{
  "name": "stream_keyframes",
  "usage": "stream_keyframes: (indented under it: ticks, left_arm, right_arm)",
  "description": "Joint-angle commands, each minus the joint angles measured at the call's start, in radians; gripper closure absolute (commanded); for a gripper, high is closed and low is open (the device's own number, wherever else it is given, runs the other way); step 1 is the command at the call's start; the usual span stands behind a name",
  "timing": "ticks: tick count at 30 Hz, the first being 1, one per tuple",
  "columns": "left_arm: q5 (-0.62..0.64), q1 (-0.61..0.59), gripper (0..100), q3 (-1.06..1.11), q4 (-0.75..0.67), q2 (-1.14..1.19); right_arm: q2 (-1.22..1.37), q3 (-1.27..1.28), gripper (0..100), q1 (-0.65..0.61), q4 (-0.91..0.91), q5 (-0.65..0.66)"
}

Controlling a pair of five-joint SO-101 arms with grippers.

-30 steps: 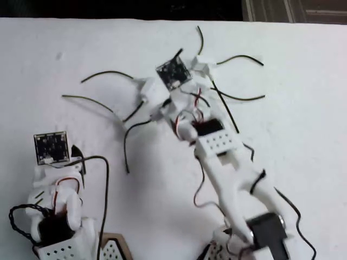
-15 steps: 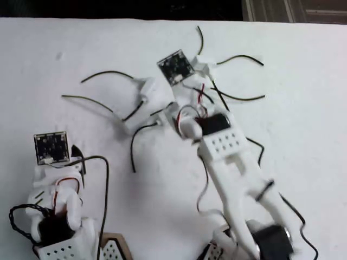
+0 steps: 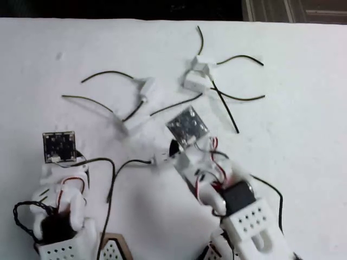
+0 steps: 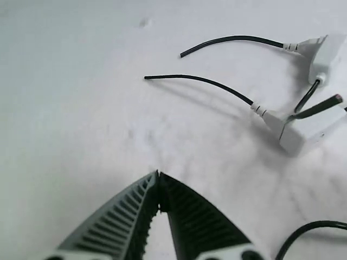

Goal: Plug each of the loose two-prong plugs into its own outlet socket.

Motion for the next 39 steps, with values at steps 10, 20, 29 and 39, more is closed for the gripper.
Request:
stream_keyframes:
  ticks: [10,20,29,39]
  left_arm:
    - [-0.078,0.216,98,0.141,-0.138,-0.008]
    - [-0.098,0.291,98,0.178,-0.138,-0.007]
    - [-0.095,0.289,98,0.178,-0.078,-0.007]
    - [-0.097,0.285,98,0.178,0.129,-0.007]
  right_arm:
    - [-0.262,0.249,98.1,0.056,0.001,-0.244]
    - [-0.469,0.509,98.1,0.07,-0.001,-0.238]
    - [-0.636,0.572,98.1,0.085,0.091,-0.238]
    - [-0.611,0.572,98.1,0.087,0.225,-0.238]
